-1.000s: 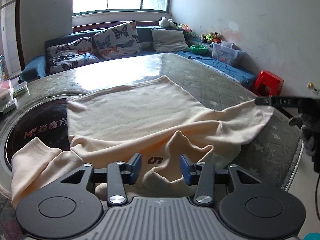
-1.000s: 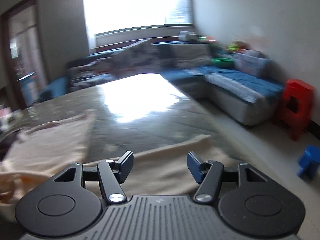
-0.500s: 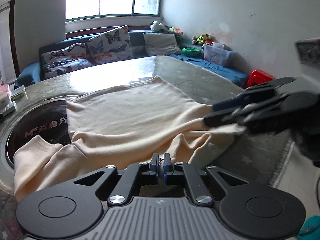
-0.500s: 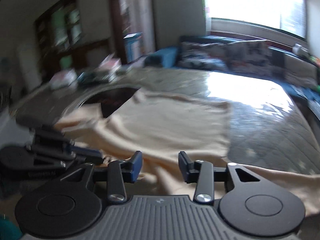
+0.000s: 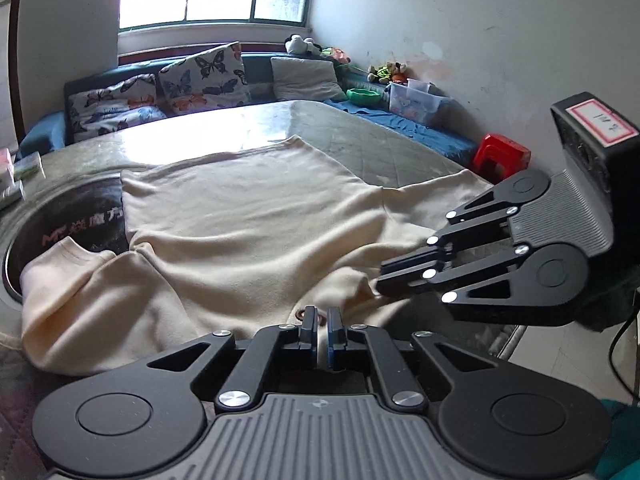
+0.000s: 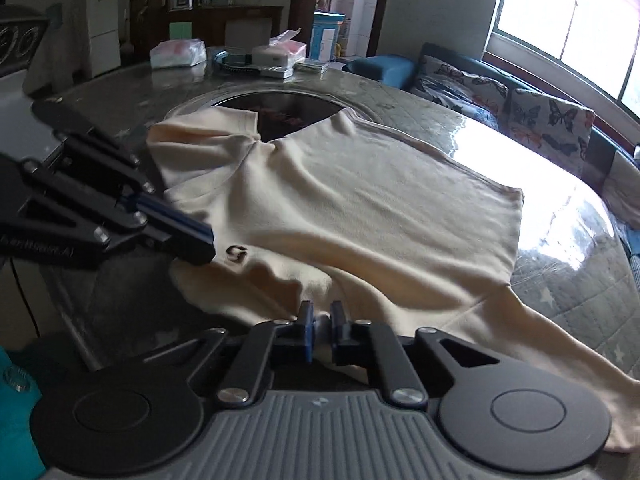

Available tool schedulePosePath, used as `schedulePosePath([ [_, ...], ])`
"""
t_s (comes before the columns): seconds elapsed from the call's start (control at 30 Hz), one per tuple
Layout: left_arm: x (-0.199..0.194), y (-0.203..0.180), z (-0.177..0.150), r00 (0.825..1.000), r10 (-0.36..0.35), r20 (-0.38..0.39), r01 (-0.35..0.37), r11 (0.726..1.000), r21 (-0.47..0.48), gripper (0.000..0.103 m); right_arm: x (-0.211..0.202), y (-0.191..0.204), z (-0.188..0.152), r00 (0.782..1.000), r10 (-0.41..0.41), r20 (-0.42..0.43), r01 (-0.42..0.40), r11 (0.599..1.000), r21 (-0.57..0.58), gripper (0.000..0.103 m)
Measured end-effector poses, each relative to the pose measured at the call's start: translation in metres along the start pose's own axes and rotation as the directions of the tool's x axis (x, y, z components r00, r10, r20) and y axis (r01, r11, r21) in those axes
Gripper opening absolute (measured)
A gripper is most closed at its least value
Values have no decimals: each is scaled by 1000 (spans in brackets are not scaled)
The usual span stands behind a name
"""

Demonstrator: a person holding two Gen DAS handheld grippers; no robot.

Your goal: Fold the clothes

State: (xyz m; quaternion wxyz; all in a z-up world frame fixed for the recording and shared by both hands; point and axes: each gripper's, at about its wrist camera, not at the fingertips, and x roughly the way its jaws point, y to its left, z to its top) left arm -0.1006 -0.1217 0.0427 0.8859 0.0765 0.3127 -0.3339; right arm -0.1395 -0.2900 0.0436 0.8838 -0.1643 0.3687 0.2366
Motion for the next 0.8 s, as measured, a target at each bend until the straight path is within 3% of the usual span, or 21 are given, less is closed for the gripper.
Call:
schedulePosePath([
  [0.1, 3, -2, 0, 1000, -4, 1, 4, 1000, 21, 13, -11, 3, -3, 999, 32, -4, -32, 999, 1, 5],
  [0.17, 6, -4, 1, 1000, -7, 2, 7, 999, 35, 30, -16, 6, -6, 999, 42, -17, -43, 999, -19, 5],
  [0.2, 7, -5, 1, 1000, -9, 2, 9, 999, 41, 33, -18, 8, -7, 999, 47, -24, -48, 998, -28, 5],
  [0.5, 30, -2, -10, 996, -65, -59, 66, 998, 18, 29, -21, 5, -7, 996, 76, -49, -78, 996, -36, 6],
  [0.8, 14, 6, -13, 994, -99, -47, 98, 995, -33, 28, -14, -17, 18, 995, 73, 69, -75, 997, 25, 11],
])
